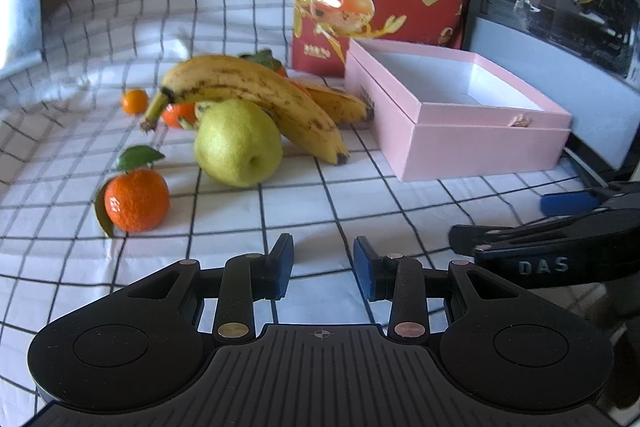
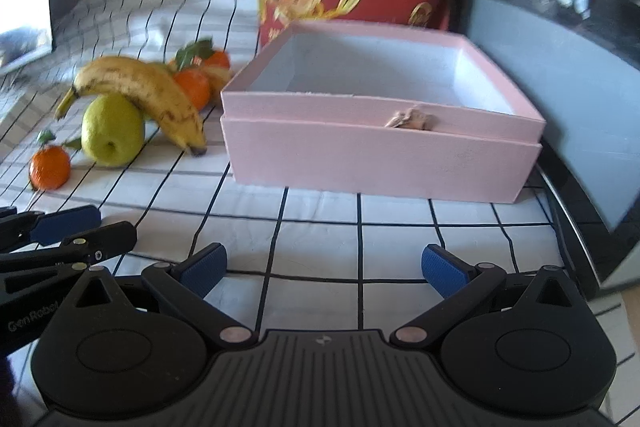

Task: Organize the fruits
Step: 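Reach the right gripper into the fruit pile and grasp the yellow banana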

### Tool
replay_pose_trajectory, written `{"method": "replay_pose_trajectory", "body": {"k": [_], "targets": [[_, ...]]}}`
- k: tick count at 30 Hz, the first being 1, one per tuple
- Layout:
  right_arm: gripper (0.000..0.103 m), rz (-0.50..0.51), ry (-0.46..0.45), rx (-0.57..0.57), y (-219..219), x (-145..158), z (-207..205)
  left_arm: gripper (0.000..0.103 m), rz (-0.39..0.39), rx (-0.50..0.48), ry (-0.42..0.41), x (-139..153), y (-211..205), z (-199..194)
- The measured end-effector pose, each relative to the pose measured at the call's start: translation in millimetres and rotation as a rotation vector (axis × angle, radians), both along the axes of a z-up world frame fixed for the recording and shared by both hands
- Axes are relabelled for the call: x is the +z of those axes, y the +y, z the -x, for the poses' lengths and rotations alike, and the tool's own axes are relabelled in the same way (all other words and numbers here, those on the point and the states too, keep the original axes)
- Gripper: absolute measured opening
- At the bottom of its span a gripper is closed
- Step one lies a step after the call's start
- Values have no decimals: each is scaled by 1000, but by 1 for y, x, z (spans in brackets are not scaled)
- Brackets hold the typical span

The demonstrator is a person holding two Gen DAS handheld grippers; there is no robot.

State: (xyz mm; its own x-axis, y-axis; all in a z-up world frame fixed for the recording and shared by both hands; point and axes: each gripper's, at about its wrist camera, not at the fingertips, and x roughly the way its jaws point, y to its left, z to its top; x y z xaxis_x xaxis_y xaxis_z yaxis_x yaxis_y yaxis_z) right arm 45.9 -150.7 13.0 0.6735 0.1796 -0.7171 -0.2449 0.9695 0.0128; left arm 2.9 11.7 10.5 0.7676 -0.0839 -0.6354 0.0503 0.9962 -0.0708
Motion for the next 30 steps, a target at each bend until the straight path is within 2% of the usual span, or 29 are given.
{"method": "replay_pose_trajectory", "body": {"k": [2,4,8,12,14,16,18,20,22,26,30], "targets": [[103,10,16,-4,2,0,-2,37,90,-56,55,9,11,1],[103,12,28,-3,1,0,1,37,160,-94,50,22,24,6],[103,16,48,24,-4,4,1,37,92,3,-17,45,47,19],[102,27,78,53,-1,7,1,37,43,123,1,57,76,22],[92,20,96,86,4,12,2,37,20,176,8,63,87,25],[92,5,78,154,13,22,6,37,59,203,24,70,106,25],[92,21,1,232,29,40,10,37,115,211,48,75,120,22],[86,55,-95,313,48,60,11,37,145,206,55,79,128,22],[80,52,-134,360,61,75,3,36,167,205,40,82,132,28],[72,36,-116,461,87,96,-35,35,216,166,45,77,129,37],[72,52,-53,551,122,101,-75,35,268,109,14,68,124,43]]}}
